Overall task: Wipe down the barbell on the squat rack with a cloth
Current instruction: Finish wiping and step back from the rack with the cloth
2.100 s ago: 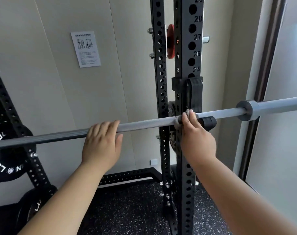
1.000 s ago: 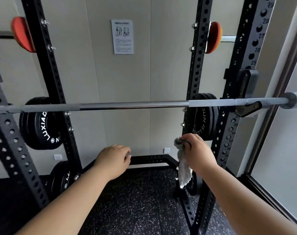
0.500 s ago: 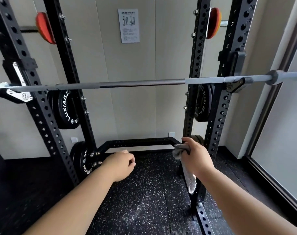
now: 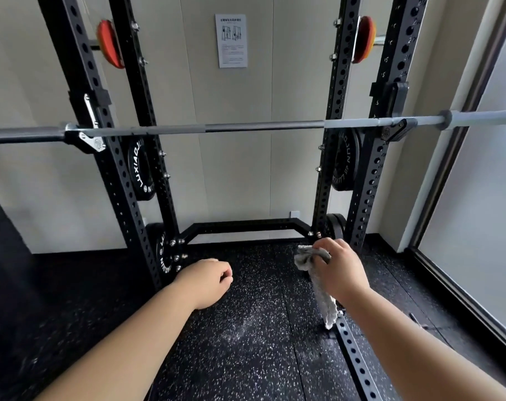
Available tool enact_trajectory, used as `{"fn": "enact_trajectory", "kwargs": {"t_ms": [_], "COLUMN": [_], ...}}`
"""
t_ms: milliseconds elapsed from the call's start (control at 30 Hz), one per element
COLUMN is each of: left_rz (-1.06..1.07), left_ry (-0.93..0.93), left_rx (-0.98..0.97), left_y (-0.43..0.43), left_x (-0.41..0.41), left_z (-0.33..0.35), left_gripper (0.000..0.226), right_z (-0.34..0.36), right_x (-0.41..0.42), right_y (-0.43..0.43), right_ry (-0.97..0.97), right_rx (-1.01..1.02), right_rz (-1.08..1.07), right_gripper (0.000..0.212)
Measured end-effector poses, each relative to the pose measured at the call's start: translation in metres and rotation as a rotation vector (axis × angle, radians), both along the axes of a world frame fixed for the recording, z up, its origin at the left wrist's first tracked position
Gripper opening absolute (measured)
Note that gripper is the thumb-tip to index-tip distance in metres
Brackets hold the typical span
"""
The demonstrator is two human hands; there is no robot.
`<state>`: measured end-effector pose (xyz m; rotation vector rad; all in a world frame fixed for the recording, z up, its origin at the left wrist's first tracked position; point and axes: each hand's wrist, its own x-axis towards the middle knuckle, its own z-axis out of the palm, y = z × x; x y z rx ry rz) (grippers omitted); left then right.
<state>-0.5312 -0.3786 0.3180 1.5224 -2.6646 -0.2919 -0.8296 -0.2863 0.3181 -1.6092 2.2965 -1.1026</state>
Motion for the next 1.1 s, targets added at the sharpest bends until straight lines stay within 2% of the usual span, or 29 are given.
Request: {"fn": "enact_trajectory", "kwargs": {"t_ms": [200,400,567,800,1100], "left_rz": [0.067,0.187,0.306,0.477,0.822], "left_ry": [-0.080,-0.013,0.005,0.038,-0.003], "left_rx": [0.052,0.031,0.124,0.273,0.341], "left_y": [0.058,0.115,0.173,0.263,0.392], "left_x": [0.088,0.139,0.161,0.184,0.290], "left_z": [-0.026,-0.034,-0.057,-0.088,-0.121], "left_gripper": [0.024,0.021,0.024,0.018,0.025], "right_z": [-0.033,-0.042,-0.061,-0.102,-0.139], "right_x": [0.071,0.100,0.123,0.176,0.310], "right_y": [0.047,0.078,0.102,0.131,0.179], "right_ry": [-0.032,-0.022,-0.039,-0.064,-0.069], "right_rx": [0.024,0.104,0.200,0.287,0.444], "right_rz": [0.088,0.107,0.182,0.402,0.779], "right_gripper": [0.018,0.015,0.014,0.016,0.012]}}
